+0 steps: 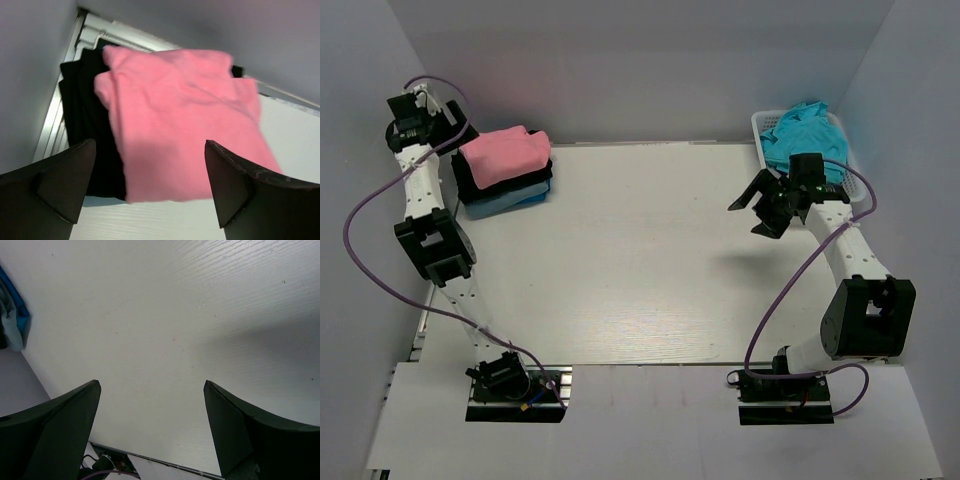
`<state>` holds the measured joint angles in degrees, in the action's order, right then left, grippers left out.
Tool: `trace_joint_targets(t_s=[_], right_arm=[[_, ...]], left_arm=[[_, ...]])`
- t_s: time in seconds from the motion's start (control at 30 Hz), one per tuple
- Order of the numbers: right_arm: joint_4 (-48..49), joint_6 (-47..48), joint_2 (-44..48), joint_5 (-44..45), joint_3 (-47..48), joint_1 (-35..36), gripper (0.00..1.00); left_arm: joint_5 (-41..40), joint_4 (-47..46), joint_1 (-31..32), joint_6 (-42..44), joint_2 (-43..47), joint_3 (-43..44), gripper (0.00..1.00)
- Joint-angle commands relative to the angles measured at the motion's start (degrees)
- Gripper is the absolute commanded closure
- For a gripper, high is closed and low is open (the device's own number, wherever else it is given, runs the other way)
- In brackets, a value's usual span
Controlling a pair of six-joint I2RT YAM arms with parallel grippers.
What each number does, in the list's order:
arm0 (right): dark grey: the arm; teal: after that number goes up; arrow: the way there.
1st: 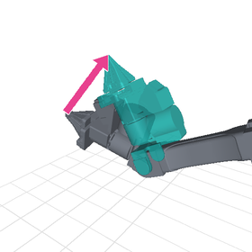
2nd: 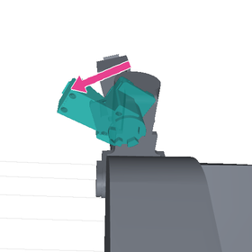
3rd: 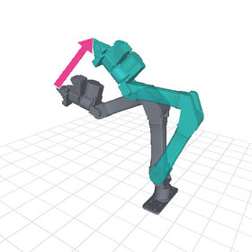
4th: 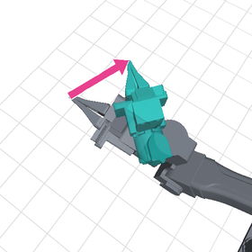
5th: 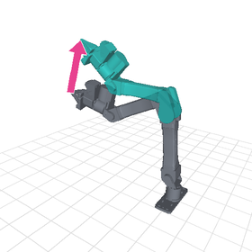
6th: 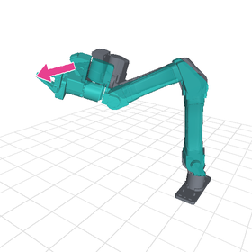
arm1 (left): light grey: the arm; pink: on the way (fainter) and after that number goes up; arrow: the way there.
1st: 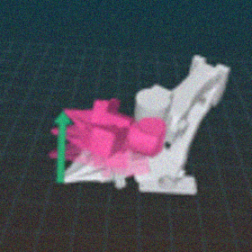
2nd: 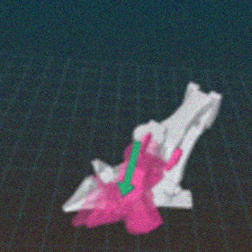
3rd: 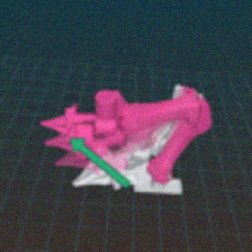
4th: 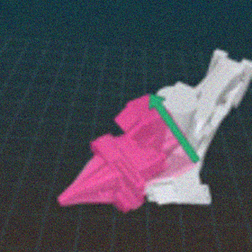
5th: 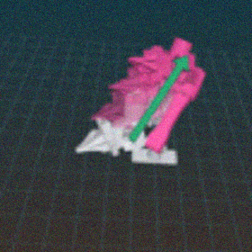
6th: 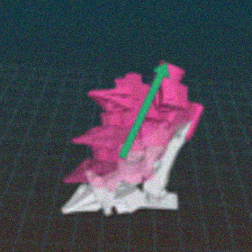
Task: Fold and stack the t-shirts
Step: Put the neatly folded tshirt into the corner of the board with the left arm
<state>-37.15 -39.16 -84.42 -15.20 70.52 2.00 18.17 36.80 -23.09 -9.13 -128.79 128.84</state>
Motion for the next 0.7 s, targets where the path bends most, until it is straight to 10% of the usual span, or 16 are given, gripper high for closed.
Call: trace_joint_targets(t_s=[0.0, 0.33, 0.67], right_arm=[[1.28, 2.33, 1.54, -1.23, -0.82, 0.02, 0.10], [2.34, 4.26, 3.65, -3.17, -2.23, 0.11, 0.10], [12.08, 5.67, 16.47, -2.99, -16.01, -0.24, 0.10]], left_arm=[[-1.48, 0.73, 2.87, -0.80, 8.99, -1.04, 0.00], [5.66, 6.77, 10.25, -1.42, 8.19, 0.63, 0.00], [-13.43, -6.38, 28.44, -15.48, 43.17, -43.39, 0.00]])
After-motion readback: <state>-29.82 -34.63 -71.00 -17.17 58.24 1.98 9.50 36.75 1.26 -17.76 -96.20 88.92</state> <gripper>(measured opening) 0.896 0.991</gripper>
